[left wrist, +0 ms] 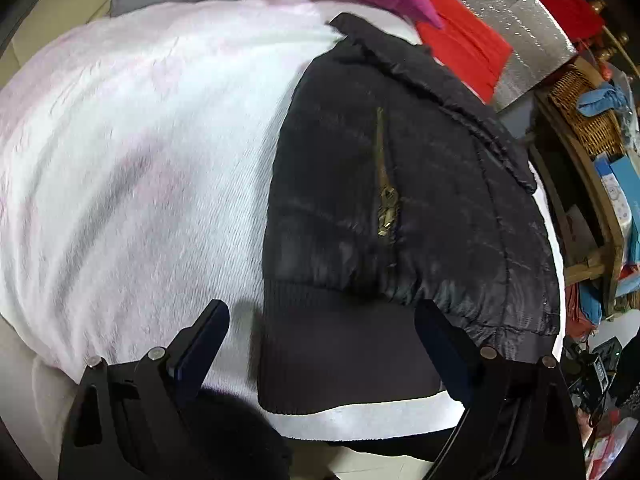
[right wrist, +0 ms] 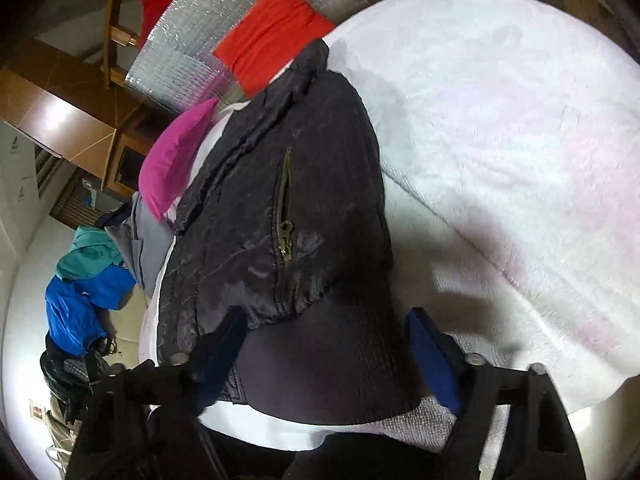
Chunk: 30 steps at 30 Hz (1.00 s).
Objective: Fold large clothes
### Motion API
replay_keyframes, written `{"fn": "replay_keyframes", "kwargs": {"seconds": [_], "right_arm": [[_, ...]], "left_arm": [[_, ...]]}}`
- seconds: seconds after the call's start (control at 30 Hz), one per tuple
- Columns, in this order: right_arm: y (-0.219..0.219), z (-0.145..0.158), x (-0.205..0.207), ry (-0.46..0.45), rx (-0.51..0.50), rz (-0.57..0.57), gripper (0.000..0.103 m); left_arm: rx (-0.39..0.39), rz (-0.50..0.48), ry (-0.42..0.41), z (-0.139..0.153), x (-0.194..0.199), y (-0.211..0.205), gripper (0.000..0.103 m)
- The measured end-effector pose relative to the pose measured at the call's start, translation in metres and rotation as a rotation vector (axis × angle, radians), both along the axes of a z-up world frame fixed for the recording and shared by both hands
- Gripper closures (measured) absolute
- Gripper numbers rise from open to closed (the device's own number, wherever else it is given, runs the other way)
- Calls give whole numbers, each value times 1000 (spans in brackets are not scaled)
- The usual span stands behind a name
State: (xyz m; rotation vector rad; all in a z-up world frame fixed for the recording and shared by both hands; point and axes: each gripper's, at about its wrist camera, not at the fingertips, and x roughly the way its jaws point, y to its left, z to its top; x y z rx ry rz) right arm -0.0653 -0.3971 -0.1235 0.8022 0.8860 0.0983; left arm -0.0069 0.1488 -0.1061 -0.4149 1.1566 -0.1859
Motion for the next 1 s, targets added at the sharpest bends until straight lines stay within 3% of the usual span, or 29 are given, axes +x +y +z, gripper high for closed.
{"fn": "replay_keyframes", "kwargs": {"seconds": [0.13, 0.23, 0.5, 0.57, 0.6, 0.63, 0.67, 0.7, 0.8, 0.83, 1.0], "right_arm": [[0, -2, -1, 24, -31, -2, 55], [0, -1, 0, 30, -49, 8, 58], [7, 3, 7, 27, -133, 22, 56], [13, 2, 13, 42, -172, 41, 62], [15, 2, 14, 49, -181, 47, 70], [16, 2, 16, 53, -183, 53, 79], [16, 2, 16, 56, -181, 58, 81], [16, 4, 16, 57, -181, 63, 85], [19, 13, 13, 42, -180, 76, 91], [20, 18, 11, 35, -179, 78, 91], [19, 29, -1, 23, -182, 76, 94]], "left_arm": [[32, 1, 8, -5, -3, -6, 12], [73, -16, -11, -2, -3, -8, 26], [68, 33, 4, -8, 18, -6, 25], [100, 23, -2, -8, 20, -11, 25], [123, 15, -12, -7, 20, -14, 25], [139, 4, -22, -6, 20, -17, 35], [123, -21, -29, -5, 20, -20, 54], [129, -27, -30, -5, 20, -21, 54], [136, -16, -51, 1, 18, -22, 71], [142, -6, -56, 4, 16, -20, 83], [124, -7, -89, 18, 4, -9, 85]]}}
